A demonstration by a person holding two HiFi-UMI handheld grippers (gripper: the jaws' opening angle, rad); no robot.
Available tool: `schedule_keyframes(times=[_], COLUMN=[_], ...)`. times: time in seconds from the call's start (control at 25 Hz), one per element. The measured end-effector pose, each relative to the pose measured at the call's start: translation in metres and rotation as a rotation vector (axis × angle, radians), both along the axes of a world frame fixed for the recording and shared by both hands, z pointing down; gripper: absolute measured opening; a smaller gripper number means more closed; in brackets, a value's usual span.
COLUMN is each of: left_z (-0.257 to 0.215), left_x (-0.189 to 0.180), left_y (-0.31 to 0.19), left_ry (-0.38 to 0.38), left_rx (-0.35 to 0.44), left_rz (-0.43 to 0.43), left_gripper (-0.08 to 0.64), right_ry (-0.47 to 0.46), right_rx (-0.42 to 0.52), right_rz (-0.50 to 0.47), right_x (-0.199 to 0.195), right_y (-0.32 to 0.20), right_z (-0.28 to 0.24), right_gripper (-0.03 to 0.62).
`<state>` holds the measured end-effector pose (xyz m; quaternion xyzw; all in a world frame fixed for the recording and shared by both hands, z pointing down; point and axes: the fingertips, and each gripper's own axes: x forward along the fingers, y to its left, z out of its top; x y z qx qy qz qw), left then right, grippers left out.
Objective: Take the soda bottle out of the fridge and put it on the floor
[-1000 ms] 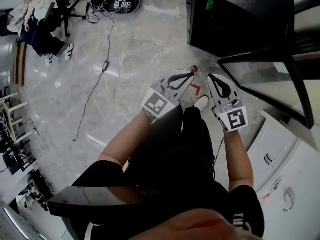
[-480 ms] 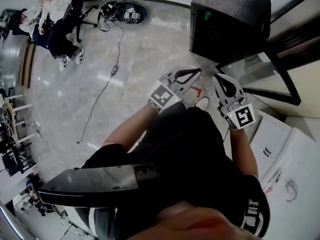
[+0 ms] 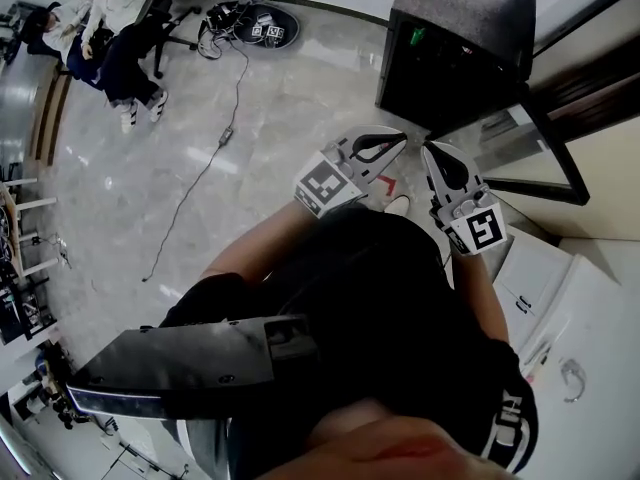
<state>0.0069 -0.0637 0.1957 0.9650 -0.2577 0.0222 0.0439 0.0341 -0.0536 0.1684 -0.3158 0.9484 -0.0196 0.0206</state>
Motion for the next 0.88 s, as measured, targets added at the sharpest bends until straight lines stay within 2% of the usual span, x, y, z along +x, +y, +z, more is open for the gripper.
schedule_keyframes(times=[0.88], left_z=[-0.013], left_x=[-0.005], left_y=[-0.007], left_ry=[0.007], left_rx=[0.022], left_rz=[-0.013], left_gripper=[0.000], right_ry=[0.031], right_rx=[-0.009], right_rz=[-0.018], right_x=[-0.004], right_y=[-0.007], right_z=[0.006], right_gripper=[0.014])
